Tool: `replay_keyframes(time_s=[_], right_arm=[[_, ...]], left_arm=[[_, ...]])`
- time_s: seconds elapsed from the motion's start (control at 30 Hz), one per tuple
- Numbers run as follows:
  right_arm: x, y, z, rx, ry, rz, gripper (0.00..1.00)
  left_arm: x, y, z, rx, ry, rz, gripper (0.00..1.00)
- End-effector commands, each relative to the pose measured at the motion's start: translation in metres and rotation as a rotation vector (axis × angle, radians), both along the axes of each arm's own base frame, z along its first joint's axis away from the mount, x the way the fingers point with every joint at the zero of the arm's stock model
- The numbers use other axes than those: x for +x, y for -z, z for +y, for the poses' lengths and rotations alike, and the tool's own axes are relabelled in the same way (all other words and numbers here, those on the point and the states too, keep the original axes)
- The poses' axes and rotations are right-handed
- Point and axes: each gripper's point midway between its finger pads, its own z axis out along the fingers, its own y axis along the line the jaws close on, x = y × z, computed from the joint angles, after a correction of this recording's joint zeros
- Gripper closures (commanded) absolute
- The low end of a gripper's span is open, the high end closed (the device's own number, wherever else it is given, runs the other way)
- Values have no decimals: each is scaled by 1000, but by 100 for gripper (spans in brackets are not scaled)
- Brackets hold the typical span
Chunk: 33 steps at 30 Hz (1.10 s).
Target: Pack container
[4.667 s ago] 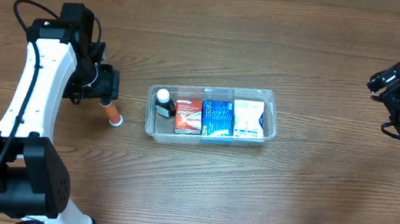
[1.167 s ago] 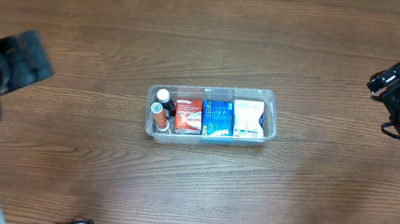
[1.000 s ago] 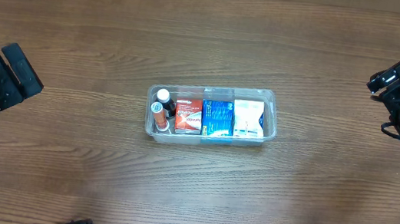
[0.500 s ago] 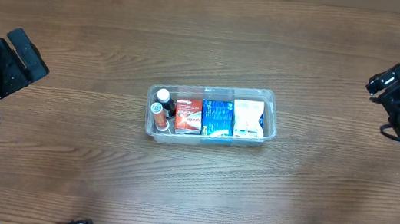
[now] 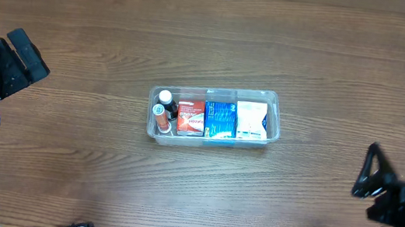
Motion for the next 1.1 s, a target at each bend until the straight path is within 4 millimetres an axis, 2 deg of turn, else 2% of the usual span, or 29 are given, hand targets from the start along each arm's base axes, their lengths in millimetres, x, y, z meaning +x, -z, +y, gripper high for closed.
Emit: replay_keyframes(time_s=[0.0, 0.07, 0.1, 0.23, 0.53, 0.87, 1.07], right_arm=[[-1, 49, 22, -42, -150, 7, 0], [1, 78, 25, -36, -170, -1, 0], [3, 100, 26, -33, -181, -4, 0], [9, 149, 29, -25, -202, -5, 0], [23, 220, 30, -3, -222, 34, 0], [37, 268, 27, 18, -219, 82, 0], [37, 269, 25, 16, -211, 86, 0]], left_arm=[[1, -1, 0, -16, -11, -7, 0], [1, -1, 0, -16, -11, -8, 0], [1, -1, 0, -16, -11, -8, 0], [1, -1, 0, -17, -11, -7, 0], [1, -1, 0, -16, -11, -7, 0], [1, -1, 0, -17, -11, -7, 0], [1, -1, 0, -17, -11, -7, 0]])
